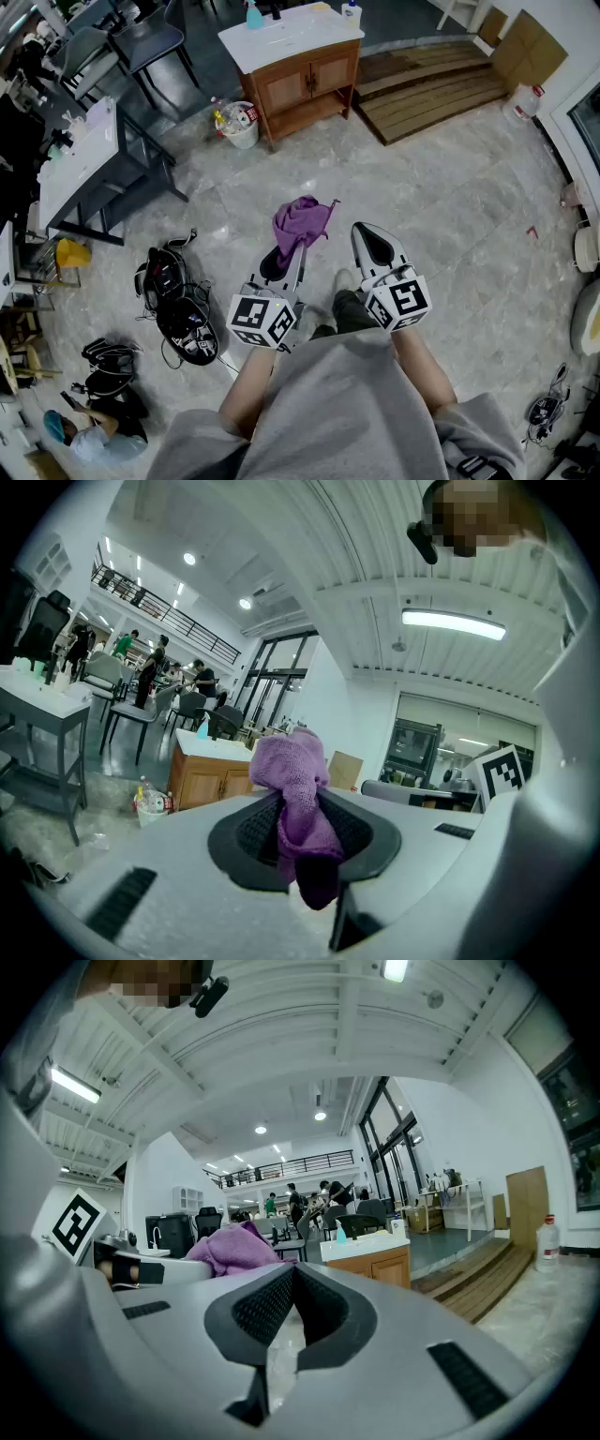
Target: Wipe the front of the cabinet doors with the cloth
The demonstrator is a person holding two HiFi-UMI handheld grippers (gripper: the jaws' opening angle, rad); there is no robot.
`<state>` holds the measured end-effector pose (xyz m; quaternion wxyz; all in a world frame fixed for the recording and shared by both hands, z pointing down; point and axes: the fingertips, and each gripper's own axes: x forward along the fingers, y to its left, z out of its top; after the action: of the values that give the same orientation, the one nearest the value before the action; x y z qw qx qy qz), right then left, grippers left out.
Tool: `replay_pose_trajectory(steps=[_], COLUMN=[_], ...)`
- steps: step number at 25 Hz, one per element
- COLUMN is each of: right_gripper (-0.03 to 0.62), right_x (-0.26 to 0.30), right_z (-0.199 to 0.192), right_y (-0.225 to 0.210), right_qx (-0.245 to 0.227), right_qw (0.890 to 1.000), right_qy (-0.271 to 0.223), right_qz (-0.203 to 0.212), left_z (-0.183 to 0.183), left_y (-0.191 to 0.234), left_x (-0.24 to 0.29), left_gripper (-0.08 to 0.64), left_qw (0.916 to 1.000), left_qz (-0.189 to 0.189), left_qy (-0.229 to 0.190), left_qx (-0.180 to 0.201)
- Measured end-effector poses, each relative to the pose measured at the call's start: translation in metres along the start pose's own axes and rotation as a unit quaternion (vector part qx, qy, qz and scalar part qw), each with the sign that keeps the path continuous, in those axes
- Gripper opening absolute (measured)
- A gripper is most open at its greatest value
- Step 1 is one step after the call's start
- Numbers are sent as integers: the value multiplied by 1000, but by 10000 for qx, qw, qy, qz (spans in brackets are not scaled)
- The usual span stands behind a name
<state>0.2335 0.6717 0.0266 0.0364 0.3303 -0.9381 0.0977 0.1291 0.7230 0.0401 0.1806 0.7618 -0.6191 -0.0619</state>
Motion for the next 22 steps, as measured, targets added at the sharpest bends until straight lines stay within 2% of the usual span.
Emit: replay_pose_trajectory(steps=[11,22], right_gripper=[9,9], right_x=[68,131], right_z=[0,17], right_y=[-34,-95], right_qx=[117,182], right_qw=[9998,9991], right_qy=[-50,-125], right_qz=[134,356], left_z=[15,36], left_y=[40,67], left_x=[57,143], left_gripper=[83,83], left_qw=[9998,9994], left_qz=[93,240], left_qy=[85,170], left_qx=[139,178])
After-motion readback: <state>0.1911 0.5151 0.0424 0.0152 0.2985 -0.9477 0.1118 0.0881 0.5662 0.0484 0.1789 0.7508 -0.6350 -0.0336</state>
